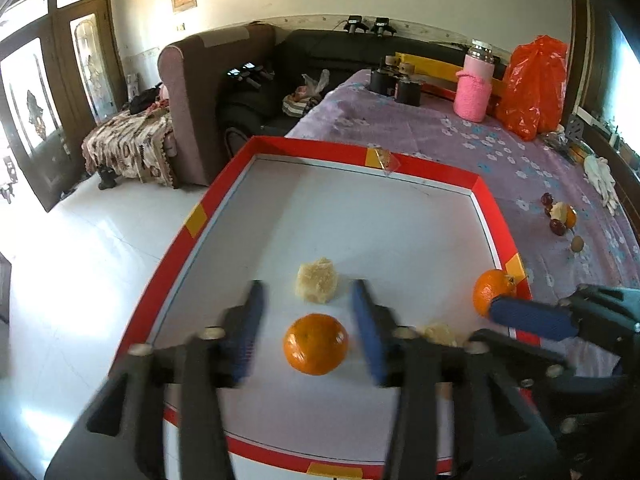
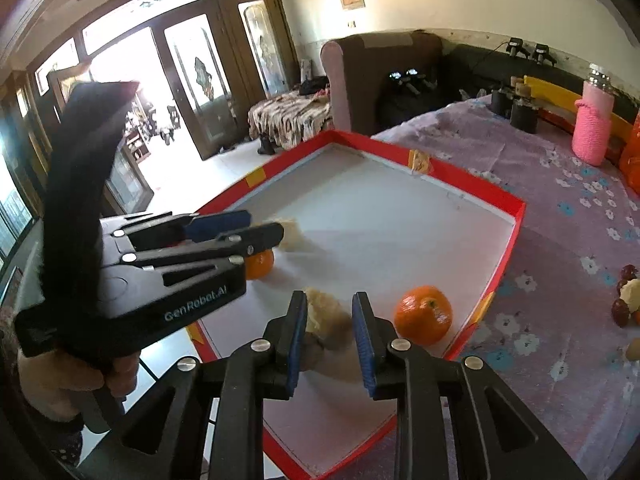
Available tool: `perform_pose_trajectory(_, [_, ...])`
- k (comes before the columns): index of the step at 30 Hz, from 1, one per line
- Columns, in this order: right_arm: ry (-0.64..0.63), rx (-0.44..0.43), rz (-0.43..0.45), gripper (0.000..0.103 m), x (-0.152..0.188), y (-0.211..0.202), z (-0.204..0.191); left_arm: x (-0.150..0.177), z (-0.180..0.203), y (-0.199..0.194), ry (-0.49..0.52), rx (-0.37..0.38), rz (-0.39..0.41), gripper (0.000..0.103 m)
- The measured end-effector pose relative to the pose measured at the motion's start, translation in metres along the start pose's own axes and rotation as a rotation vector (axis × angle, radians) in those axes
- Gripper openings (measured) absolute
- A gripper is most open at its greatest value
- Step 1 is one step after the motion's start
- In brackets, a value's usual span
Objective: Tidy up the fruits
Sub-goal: 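Carry the cake cube in the left tool into the tray and release while the right tool drops its kiwi, then return the right tool to the table and grasp a third brown kiwi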
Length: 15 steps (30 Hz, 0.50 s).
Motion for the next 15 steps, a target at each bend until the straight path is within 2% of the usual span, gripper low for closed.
perform_pose_trajectory(3, [0.004, 0.013, 0.042, 0.028, -0.005, -0.014, 0.007, -0.006, -0.004, -0.008, 0.005, -0.035, 0.036, 0.056])
perform_pose_trajectory(6, [0.028, 0.042, 0.081, 0.035, -0.006, -0.036, 0.024, -0.011, 0.0, -0.016, 0.003, -0.029, 0.058, 0.067])
perform_pose_trajectory(8, [0.06, 0.068, 0.105, 0.035, -0.002, -0.054, 0.042, -0.013, 0.006, -0.021, 0.009, -0.008, 0.065, 0.071])
perform_pose_trajectory(11, [0.112, 0.119, 0.131, 0.038, 0.008, -0.081, 0.073, -0.016, 0.023, -0.028, 0.033, 0.031, 0.07, 0.071])
perform_pose_trajectory(15, [0.188, 0.2, 0.157, 0.038, 0.029, -0.119, 0.118, -0.022, 0.064, -0.041, 0.082, 0.119, 0.072, 0.071])
Point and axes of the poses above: each gripper's, at about its wrist camera, not at the fingertips, and y roughly the way its jaws point, z to its right, x to its underside, the point moved 10 cm from there along y, roughly the way its jaws point, and after that the axes turned 11 degrees about -x, right-handed, at the moved point
